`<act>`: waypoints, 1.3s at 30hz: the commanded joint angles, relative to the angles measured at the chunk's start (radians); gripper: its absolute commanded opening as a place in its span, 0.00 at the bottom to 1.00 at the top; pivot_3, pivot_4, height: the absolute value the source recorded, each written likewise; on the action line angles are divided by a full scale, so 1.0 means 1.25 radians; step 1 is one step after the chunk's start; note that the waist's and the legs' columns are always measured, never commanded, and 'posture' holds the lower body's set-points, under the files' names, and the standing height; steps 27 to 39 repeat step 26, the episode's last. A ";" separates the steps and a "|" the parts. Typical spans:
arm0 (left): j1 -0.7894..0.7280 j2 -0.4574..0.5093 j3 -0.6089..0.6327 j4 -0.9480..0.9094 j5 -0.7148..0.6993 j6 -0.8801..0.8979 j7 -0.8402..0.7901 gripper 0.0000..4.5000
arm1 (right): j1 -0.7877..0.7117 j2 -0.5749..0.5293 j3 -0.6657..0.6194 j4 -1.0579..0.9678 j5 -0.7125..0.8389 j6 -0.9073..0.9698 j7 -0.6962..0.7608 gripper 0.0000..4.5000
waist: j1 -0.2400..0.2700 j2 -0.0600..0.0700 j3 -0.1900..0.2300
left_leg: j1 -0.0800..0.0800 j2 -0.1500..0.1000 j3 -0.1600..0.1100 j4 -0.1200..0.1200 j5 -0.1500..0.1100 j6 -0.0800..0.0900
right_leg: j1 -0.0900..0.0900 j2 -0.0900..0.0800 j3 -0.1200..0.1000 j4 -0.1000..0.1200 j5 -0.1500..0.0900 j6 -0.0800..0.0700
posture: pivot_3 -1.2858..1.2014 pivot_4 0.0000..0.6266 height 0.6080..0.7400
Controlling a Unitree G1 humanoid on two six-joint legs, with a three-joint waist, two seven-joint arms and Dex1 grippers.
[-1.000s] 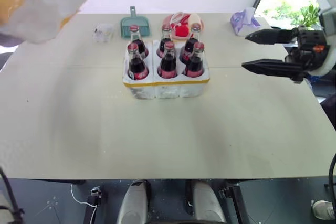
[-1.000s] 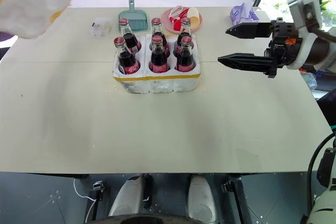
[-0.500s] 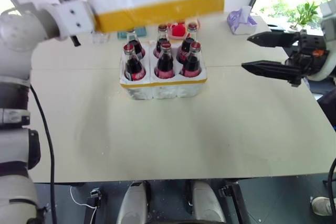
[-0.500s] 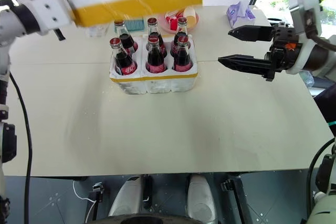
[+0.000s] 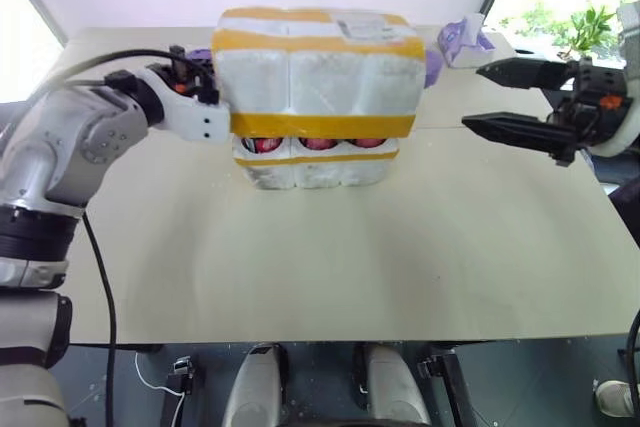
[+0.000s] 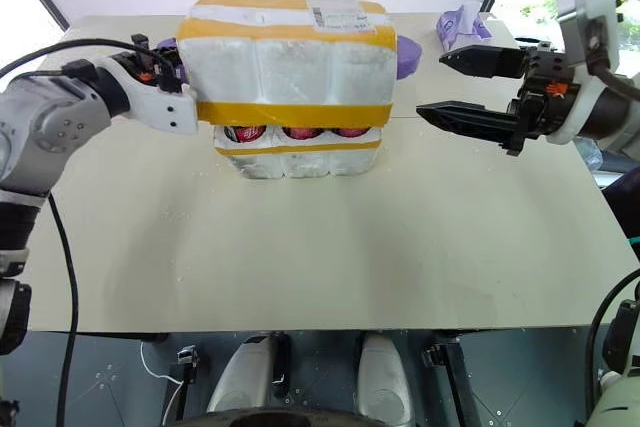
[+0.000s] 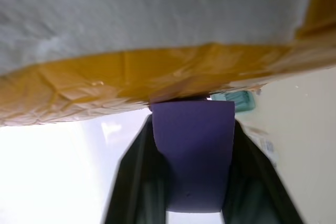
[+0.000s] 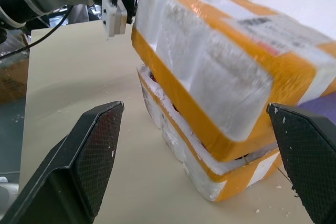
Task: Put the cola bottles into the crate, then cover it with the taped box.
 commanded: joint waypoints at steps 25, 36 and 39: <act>0.357 0.233 0.507 -0.155 -1.197 0.934 -0.588 0.78 | 0.135 -0.011 0.004 0.067 -0.091 -0.112 0.058 1.00 | -0.003 0.002 -0.001 | 0.003 0.000 0.000 -0.001 0.000 0.000 | 0.002 0.000 0.000 0.000 0.000 0.000 | 0.52 0.24 0.97; 0.352 0.239 0.494 -0.152 -1.189 0.927 -0.598 0.78 | 0.128 -0.005 0.010 0.068 -0.093 -0.114 0.057 1.00 | -0.003 0.002 -0.001 | 0.003 0.001 0.000 -0.001 0.000 0.000 | 0.002 0.001 0.000 0.000 0.000 0.000 | 0.52 0.24 0.97; 0.352 0.239 0.494 -0.152 -1.189 0.927 -0.598 0.78 | 0.128 -0.005 0.010 0.068 -0.093 -0.114 0.057 1.00 | -0.003 0.002 -0.001 | 0.003 0.001 0.000 -0.001 0.000 0.000 | 0.002 0.001 0.000 0.000 0.000 0.000 | 0.52 0.24 0.97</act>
